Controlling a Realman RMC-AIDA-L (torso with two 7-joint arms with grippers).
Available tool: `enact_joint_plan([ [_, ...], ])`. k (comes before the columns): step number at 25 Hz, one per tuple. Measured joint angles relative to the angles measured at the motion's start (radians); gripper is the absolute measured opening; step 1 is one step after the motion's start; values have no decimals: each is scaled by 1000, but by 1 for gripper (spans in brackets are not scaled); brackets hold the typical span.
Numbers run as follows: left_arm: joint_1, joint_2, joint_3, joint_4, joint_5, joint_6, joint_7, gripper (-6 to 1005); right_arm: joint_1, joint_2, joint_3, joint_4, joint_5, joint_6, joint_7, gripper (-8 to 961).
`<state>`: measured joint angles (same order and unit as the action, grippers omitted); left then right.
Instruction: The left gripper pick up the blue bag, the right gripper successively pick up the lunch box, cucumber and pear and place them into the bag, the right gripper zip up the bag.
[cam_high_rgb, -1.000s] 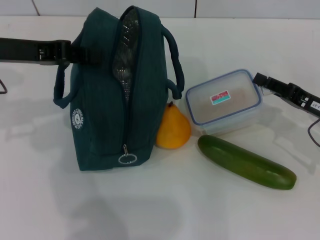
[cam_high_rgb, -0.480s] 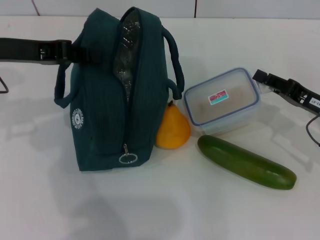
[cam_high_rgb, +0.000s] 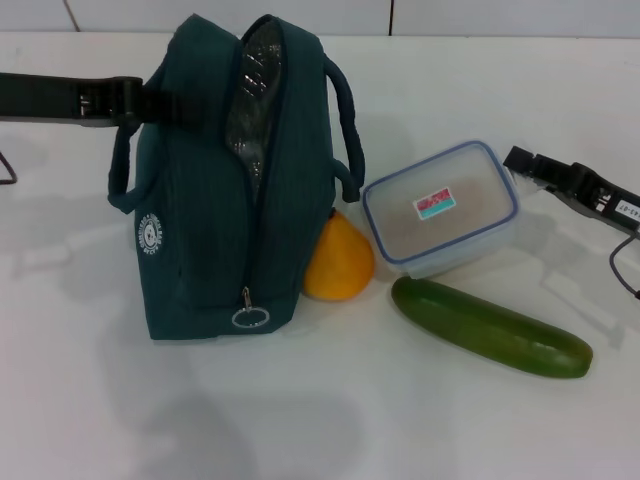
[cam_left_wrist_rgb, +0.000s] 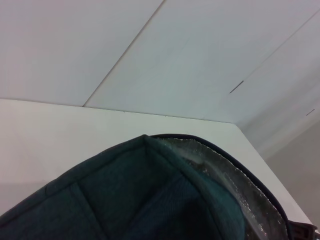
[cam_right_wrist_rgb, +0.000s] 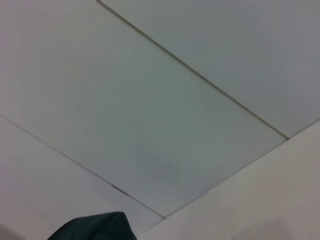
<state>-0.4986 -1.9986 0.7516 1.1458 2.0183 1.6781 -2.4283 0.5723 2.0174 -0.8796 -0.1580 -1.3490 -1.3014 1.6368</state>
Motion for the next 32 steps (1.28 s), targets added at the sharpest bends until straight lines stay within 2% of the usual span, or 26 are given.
enact_joint_plan([
  [6,4,0,0,0,-2,0,0,57,-15,1,8,0,21,-10,0,114],
  [21,12,0,-5,0,-8,1,0,58,-92,-1,11,1,193,-104,0,102],
  [32,18,-1,-29,0,-29,10,11,58,-109,-5,11,0,275,-183,18,112],
])
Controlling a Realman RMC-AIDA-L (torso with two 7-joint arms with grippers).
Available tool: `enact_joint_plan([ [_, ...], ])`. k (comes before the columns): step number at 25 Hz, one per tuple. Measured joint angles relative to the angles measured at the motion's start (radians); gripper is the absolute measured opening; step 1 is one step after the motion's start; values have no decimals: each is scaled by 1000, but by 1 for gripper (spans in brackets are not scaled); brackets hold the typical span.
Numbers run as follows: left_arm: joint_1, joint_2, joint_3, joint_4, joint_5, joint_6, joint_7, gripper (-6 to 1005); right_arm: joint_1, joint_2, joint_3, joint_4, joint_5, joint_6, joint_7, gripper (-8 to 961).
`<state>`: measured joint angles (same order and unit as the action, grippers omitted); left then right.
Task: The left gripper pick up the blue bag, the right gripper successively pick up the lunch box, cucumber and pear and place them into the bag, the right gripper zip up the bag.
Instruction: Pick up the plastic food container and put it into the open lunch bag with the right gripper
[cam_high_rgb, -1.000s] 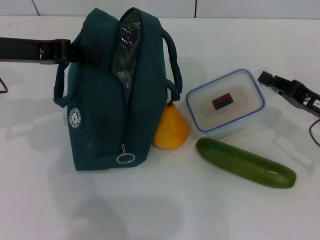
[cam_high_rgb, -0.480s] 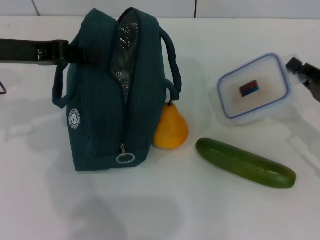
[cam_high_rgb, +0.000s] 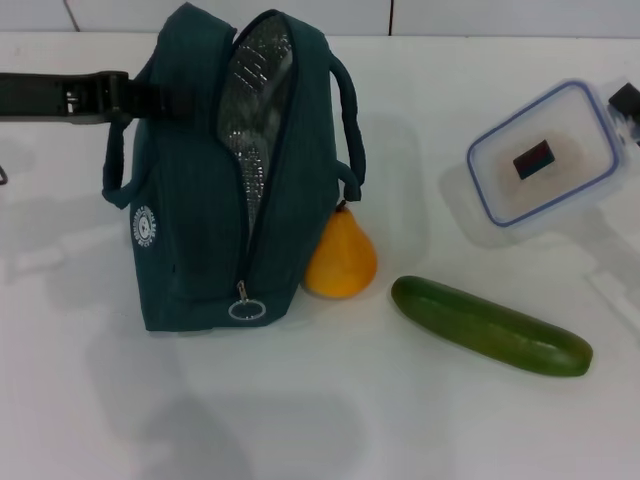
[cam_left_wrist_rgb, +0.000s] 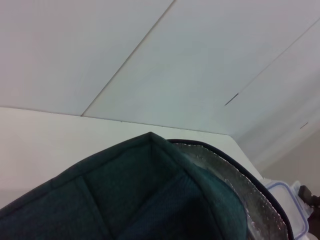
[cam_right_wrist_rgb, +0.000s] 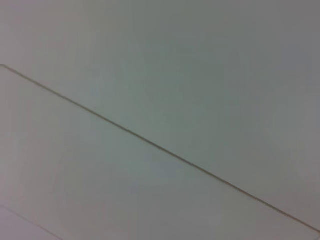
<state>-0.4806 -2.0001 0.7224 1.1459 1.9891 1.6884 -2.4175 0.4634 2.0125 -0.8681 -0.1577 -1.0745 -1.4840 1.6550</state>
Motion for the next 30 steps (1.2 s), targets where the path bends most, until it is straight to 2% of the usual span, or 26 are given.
enact_joint_plan([
  [11,0,1,1,0,0,1,0,59,0,2,0,1,51,-15,59,122],
  [30,-16,3,6,0,-4,0,11,60,65,9,-4,35,157,-87,135,139],
])
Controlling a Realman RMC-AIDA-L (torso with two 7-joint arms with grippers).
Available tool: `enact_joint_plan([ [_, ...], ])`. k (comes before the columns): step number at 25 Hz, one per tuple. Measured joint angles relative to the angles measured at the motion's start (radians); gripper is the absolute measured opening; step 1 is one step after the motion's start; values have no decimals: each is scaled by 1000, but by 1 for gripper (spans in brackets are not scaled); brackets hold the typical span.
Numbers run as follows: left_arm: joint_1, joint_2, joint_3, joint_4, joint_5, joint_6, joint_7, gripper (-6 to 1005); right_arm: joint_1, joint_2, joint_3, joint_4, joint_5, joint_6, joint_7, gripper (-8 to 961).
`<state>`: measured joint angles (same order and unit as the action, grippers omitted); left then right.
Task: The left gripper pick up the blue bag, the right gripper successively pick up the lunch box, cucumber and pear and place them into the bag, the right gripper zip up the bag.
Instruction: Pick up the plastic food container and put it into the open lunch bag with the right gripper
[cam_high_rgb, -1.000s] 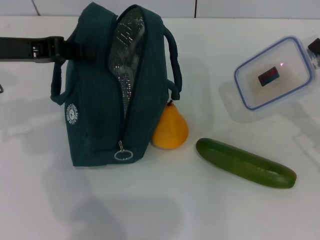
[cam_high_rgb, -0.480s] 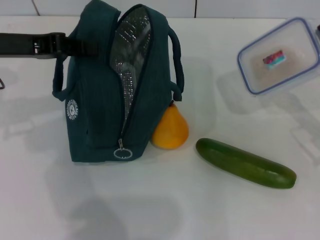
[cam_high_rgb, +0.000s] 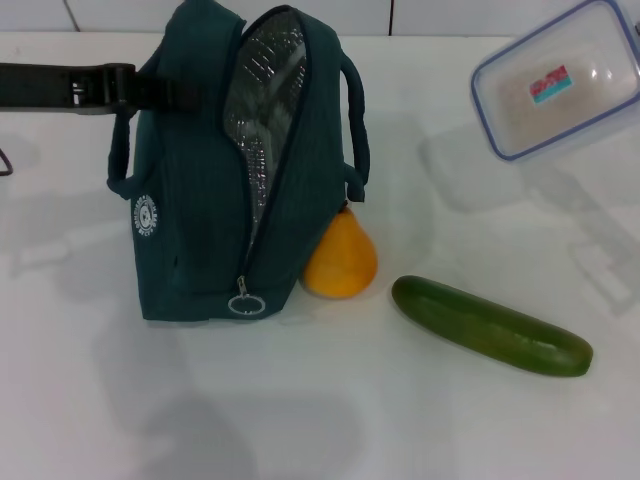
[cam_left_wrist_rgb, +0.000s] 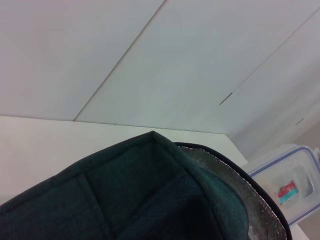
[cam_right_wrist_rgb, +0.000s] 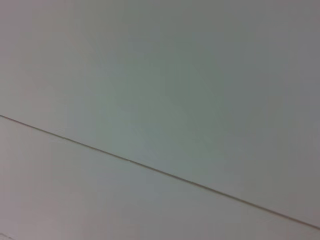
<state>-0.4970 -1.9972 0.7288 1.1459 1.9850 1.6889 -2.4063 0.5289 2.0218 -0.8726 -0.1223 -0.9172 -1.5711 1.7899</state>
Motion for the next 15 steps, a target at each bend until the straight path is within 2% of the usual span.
enact_joint_plan([
  [15,-20,-2,3,-39,-2,0,27,61,62,6,4,29,27,-23,72,153],
])
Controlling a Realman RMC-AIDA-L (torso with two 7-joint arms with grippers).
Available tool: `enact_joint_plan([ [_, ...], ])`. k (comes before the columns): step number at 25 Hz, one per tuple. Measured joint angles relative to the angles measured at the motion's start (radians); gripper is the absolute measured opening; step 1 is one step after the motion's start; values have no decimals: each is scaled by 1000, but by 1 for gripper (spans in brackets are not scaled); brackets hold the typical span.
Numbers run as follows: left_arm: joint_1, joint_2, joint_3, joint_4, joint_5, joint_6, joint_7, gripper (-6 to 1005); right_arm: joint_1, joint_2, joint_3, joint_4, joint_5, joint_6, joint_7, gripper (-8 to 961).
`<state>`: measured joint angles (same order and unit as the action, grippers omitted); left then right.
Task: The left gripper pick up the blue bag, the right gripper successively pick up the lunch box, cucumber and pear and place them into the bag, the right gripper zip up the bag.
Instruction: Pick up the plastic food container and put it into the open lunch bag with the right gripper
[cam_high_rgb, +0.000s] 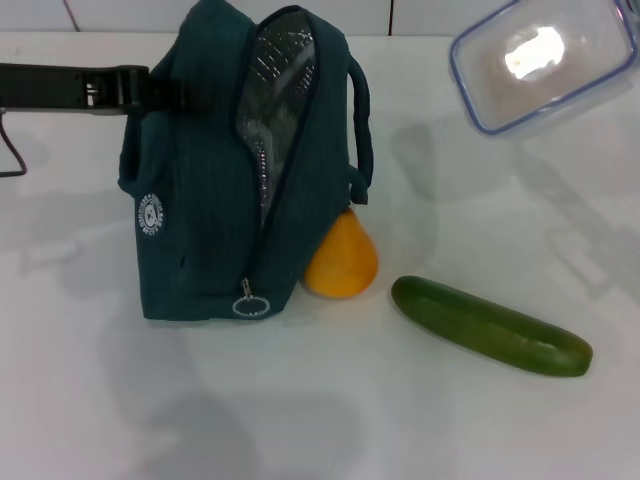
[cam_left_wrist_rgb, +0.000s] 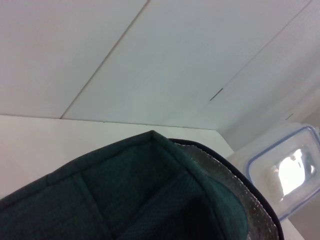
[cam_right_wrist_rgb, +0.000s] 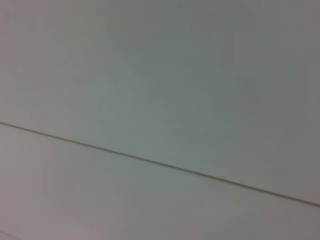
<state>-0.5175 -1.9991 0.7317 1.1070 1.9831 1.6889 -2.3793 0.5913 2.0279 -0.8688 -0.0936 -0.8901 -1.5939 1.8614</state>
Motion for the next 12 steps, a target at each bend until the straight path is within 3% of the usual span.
enact_joint_plan([
  [12,-9,4,0,-24,0,-1,32,62,98,0,0,13,45,2,36,164],
])
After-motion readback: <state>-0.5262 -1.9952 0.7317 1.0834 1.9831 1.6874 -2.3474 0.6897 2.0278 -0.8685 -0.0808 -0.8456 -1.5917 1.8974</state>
